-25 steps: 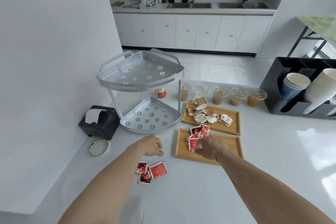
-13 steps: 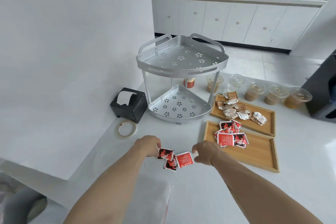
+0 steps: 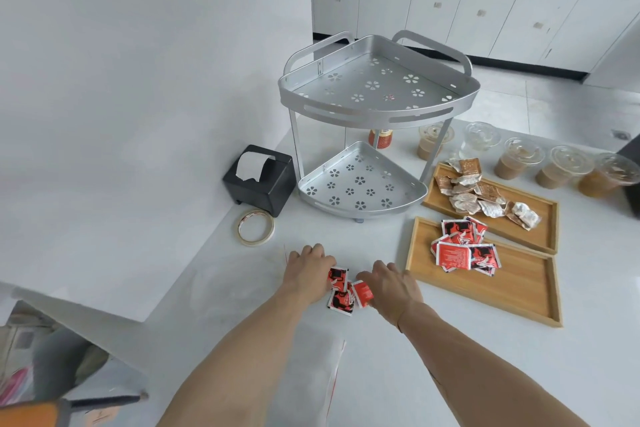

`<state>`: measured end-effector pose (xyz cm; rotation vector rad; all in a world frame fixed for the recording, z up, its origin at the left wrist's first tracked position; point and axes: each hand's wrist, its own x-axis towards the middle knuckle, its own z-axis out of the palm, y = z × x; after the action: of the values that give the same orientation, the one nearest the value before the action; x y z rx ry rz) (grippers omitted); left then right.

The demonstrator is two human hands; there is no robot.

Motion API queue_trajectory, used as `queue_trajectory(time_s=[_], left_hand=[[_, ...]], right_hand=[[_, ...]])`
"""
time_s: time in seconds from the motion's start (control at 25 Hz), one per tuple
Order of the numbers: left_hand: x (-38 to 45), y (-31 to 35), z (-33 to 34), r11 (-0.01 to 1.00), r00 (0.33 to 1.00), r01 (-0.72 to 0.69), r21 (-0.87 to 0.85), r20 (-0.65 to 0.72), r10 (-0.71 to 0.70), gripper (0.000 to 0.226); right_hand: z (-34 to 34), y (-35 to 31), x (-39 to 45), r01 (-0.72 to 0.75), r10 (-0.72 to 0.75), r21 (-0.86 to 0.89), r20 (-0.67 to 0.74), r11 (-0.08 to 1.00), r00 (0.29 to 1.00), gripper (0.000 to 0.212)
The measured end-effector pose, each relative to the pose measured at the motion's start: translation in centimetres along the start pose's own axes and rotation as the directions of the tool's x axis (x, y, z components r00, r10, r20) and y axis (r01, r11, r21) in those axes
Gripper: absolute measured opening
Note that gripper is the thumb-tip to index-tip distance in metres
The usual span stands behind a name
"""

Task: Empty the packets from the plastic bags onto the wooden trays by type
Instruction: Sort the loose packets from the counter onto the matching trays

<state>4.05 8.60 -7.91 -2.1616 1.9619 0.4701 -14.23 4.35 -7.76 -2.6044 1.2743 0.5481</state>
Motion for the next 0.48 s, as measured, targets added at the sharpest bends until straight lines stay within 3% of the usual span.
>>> queue_trajectory(time_s=[0.16,0.36,0.48], left_hand=[[-0.1,0.6,-0.1,0.992,0.998,0.044,-0.120,-0.030,-0.048,0.027],[0.0,0.4,-1.4,0.943,0.987,0.091,-0.319,0.155,-0.043,0.023],[0.2,0.5,-2.2,0.927,0.963,0.071,-0.369,0.268,0.033,0.037]], right_hand=[[0.8,-0.2,0.3,-0.056,0.058,0.028,-0.045,0.998,0.997,0.054],[0.3,1.3,-0.6,-0.107,0.108,0.117,-0.004,0.987,0.994,0.022],[0.2,3.1,-1.8,-0.205,0.197,0.264,0.057,0.943,0.979,0.019]])
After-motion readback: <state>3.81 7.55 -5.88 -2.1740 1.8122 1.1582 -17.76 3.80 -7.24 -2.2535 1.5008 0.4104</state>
